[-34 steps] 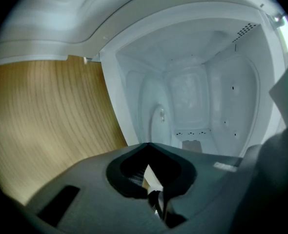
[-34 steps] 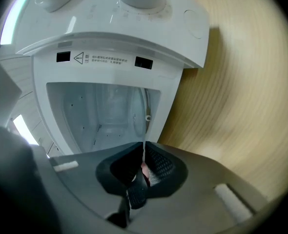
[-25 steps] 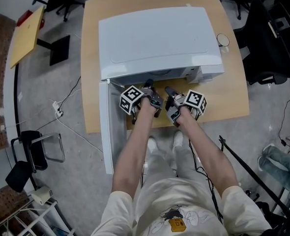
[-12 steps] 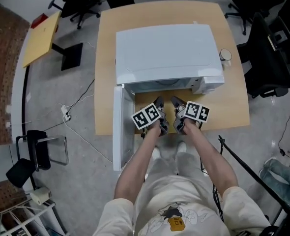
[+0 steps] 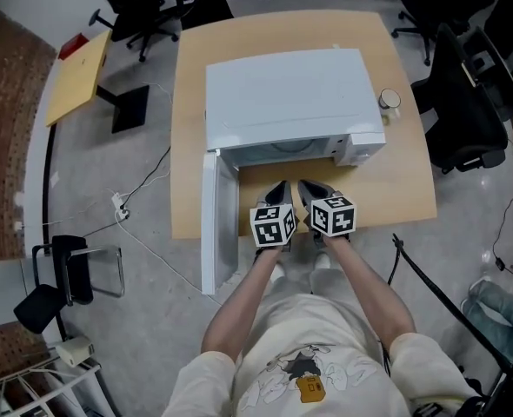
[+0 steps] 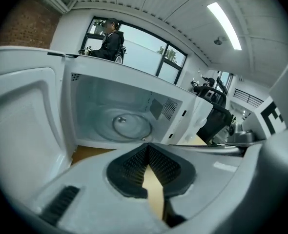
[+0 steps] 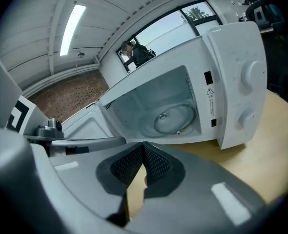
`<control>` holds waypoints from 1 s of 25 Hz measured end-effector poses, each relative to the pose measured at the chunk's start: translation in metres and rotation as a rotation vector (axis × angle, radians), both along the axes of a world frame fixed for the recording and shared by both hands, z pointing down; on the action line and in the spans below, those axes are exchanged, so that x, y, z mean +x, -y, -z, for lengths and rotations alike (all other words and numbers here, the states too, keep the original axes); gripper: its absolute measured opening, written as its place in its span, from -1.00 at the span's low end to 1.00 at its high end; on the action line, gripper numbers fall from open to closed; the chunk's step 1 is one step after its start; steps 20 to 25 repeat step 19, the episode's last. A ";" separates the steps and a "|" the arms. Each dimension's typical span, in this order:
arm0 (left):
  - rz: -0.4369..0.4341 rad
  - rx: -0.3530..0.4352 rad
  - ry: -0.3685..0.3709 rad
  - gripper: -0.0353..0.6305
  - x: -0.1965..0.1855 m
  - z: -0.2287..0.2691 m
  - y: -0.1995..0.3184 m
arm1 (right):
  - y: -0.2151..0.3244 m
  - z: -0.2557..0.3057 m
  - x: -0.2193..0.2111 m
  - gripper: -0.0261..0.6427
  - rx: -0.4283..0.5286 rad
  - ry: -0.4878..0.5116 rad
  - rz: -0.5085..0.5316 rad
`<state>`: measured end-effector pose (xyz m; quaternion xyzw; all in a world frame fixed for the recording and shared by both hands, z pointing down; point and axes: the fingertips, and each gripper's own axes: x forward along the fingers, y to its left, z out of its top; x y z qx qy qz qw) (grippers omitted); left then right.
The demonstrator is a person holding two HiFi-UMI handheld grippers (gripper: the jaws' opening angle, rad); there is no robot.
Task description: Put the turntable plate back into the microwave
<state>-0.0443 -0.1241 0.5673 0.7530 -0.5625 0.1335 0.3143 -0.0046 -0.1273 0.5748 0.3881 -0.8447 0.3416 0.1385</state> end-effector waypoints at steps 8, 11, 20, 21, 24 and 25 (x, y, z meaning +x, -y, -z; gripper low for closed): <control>0.003 -0.007 -0.002 -0.90 0.002 0.001 -0.023 | -0.014 -0.001 0.007 -0.90 0.006 -0.012 -0.064; 0.004 -0.020 -0.007 -0.90 0.001 -0.004 -0.027 | -0.022 -0.005 0.007 -0.90 0.008 -0.037 -0.054; -0.002 -0.019 -0.016 -0.90 0.007 -0.006 -0.031 | -0.029 -0.005 0.007 -0.90 0.018 -0.049 -0.039; -0.002 -0.019 -0.016 -0.90 0.007 -0.006 -0.031 | -0.029 -0.005 0.007 -0.90 0.018 -0.049 -0.039; -0.002 -0.019 -0.016 -0.90 0.007 -0.006 -0.031 | -0.029 -0.005 0.007 -0.90 0.018 -0.049 -0.039; -0.002 -0.019 -0.016 -0.90 0.007 -0.006 -0.031 | -0.029 -0.005 0.007 -0.90 0.018 -0.049 -0.039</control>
